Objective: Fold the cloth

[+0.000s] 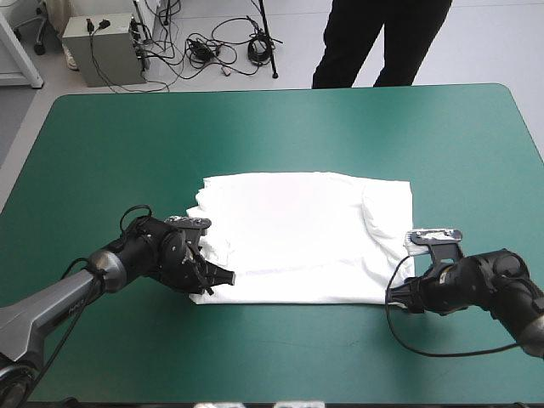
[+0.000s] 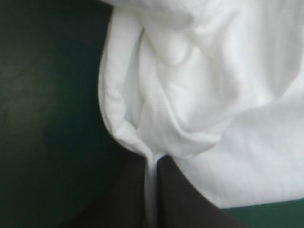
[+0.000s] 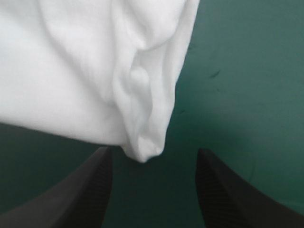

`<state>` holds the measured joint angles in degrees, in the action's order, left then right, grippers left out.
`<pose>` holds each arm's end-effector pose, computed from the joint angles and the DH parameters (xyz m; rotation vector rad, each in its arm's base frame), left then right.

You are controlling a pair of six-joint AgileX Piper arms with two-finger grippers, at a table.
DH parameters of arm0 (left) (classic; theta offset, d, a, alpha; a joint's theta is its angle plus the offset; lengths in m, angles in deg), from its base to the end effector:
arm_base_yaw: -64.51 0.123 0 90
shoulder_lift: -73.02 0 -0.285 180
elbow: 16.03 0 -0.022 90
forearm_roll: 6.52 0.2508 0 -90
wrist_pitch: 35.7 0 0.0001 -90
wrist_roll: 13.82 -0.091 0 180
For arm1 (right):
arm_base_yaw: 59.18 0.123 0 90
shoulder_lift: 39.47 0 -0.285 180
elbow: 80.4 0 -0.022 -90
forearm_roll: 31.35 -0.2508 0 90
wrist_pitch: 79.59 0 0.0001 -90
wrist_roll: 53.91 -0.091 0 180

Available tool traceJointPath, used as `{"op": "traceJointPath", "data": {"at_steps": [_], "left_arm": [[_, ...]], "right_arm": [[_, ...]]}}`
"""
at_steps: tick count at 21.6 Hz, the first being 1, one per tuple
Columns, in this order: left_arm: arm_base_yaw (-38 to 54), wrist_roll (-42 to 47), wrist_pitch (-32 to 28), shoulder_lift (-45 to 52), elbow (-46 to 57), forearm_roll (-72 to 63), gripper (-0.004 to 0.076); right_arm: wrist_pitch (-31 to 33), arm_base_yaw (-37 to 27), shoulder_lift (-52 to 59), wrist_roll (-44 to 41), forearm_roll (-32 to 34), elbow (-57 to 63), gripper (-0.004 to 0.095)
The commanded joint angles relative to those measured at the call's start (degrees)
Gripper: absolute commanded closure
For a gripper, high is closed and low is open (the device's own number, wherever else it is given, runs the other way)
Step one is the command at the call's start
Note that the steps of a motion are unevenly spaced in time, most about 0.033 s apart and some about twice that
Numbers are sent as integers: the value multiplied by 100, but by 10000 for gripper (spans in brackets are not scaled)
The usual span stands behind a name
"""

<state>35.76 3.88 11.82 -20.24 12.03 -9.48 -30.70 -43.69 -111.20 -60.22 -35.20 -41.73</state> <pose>0.2258 -0.1278 0.2067 0.2402 2.9644 -0.1713 0.1776 0.0540 0.2418 -0.1748 2.7869 0.1770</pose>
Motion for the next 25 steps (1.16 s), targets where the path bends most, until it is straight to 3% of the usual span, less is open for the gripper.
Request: {"op": "traceJointPath", "data": {"at_steps": [1, 8, 10, 12, 13, 15, 21, 25], "left_arm": [[-51, 22, -153, 3, -29, -42, 733], [-51, 21, -166, 3, -29, -53, 733], [-51, 21, -166, 3, -29, -53, 733], [-51, 21, -177, 3, -39, -53, 733], [-51, 21, -188, 3, -39, -53, 733], [-51, 21, -147, 3, -39, -53, 733], [-51, -65, 160, 384, -205, 10, 733], [-51, -77, 761, 908, -772, 263, 733]], "right_arm": [[-463, 3, -340, 80, -57, -120, 379], [-564, 3, -1216, 186, -293, -120, 380], [-493, 3, -1381, 363, -487, -120, 438], [-441, 3, -1394, 508, -652, -120, 597], [-414, 3, -1394, 630, -719, -120, 741], [-332, 3, -1394, 630, -746, -120, 928], [404, 3, -1154, 630, -678, -804, 925], [1213, 3, -895, 630, -517, -1860, 925]]}}
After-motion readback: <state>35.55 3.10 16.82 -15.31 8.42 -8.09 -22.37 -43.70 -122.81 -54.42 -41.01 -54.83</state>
